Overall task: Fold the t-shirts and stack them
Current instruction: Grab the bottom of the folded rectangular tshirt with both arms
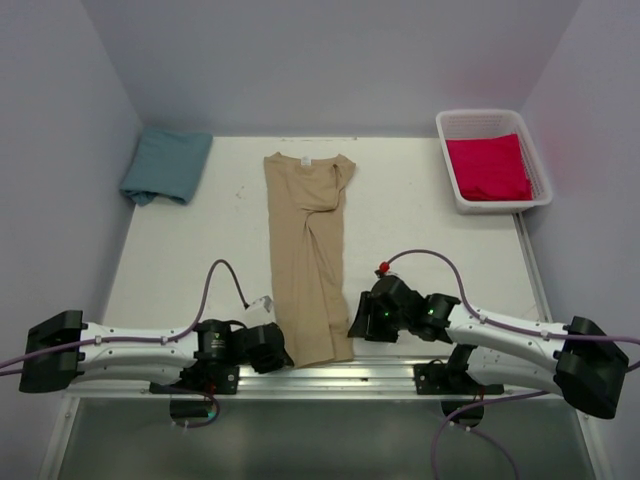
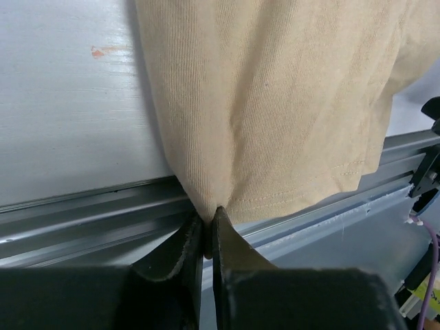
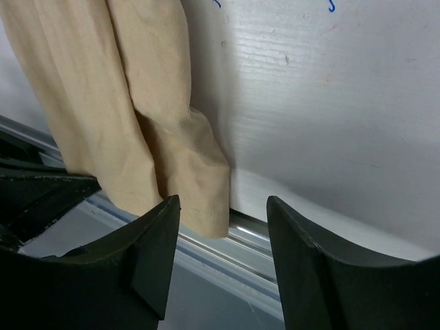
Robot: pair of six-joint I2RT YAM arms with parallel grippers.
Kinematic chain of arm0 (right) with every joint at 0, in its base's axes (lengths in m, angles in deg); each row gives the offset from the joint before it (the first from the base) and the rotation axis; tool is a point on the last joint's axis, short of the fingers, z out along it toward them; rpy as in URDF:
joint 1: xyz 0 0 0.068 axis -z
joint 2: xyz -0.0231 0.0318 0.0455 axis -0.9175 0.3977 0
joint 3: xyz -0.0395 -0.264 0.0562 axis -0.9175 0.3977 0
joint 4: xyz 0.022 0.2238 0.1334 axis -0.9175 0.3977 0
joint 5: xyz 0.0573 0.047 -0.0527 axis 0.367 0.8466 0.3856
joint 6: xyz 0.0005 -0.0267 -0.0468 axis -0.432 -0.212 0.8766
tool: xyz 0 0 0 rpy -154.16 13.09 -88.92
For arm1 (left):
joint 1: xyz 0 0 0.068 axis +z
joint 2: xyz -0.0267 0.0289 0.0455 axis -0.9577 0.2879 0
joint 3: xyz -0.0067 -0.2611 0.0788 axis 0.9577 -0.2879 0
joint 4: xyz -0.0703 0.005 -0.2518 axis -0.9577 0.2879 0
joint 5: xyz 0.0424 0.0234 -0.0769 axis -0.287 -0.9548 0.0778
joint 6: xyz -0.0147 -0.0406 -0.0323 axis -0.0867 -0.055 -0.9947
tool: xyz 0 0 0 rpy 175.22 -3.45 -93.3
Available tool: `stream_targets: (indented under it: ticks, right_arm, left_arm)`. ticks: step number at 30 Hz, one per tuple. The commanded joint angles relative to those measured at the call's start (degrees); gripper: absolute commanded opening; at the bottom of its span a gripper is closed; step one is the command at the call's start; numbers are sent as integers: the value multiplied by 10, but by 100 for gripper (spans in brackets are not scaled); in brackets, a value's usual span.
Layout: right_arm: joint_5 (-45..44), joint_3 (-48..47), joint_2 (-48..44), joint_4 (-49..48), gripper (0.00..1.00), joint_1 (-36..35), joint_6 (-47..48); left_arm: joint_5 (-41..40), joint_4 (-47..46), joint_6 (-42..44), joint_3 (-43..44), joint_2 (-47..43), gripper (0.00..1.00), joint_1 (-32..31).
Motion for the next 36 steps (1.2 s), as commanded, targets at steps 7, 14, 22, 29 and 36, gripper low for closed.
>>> stream_targets:
  ticks: [7,14,22,29,36]
  right_arm:
    - [62,40,26,-56,65,-37,-75]
    - [73,40,92,-134,53,-82,-121]
    - [44,33,65,-106,23,-92,-125]
    - [42,28,64,-99,0,-93,-121]
    - [7,-18,28,-56,0,-97,-73]
  left_arm:
    - [-54,54,9,-1,4,0,-5]
    - [-60,70,15,23,-3,0,-8]
    - [-73,99,16,46,-25,0,-17]
    - [-78,98,26,67,-19,0,-24]
    - [-122,150,43,132,-8,0,-33]
